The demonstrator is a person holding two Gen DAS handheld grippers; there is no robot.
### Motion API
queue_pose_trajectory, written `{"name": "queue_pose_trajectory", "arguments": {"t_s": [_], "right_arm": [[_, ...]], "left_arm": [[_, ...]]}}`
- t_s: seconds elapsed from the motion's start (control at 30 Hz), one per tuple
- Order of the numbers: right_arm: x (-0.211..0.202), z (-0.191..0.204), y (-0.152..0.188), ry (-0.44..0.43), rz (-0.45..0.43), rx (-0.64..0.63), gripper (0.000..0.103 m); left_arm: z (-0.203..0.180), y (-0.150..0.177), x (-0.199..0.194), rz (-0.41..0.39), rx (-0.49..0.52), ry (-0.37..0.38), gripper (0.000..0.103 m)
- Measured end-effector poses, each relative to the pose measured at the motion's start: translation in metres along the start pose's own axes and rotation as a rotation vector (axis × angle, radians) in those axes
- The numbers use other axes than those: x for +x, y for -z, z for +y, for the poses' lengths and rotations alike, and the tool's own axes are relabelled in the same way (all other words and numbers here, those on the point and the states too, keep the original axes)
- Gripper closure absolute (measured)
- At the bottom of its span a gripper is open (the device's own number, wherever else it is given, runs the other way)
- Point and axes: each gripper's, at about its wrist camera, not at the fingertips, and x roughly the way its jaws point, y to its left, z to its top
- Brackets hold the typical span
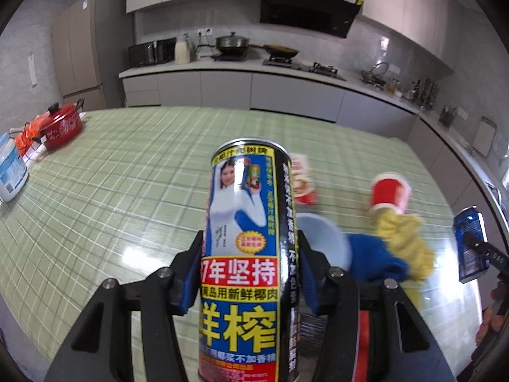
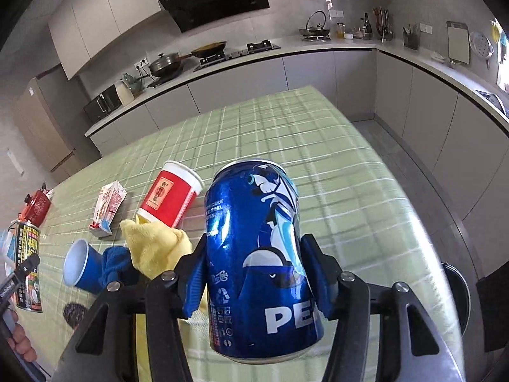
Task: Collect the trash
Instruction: 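Carry both cans to the black bin and open both grippers over it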
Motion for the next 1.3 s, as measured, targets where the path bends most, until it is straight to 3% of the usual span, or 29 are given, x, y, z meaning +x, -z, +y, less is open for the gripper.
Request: {"name": "queue_pose_trajectory", "arguments": {"t_s": [0.4, 0.83, 1.07, 1.3], "right_arm": [[-0.056, -0.100, 0.018, 0.027, -0.025, 0.066, 0.046], [-0.114, -0.202, 0.057, 0.217, -0.044, 0.228, 0.047], [-0.123, -0.260, 0.073, 0.233, -0.032, 0.270, 0.048], [-0.090, -0.327, 0.079, 0.139, 0.073, 0.221, 0.048]], "left_arm": [[-0.098, 0.029, -0.031, -0.002, 0.060, 0.136, 0.050], [-0.207, 0.049, -0.022, 0.066, 0.231, 0.364, 0.050], [-0.269, 0.068, -0.037, 0.074, 0.285, 0.388, 0.050], [-0.343, 0.088, -0.044, 0.083, 0.262, 0.354, 0.050]]}}
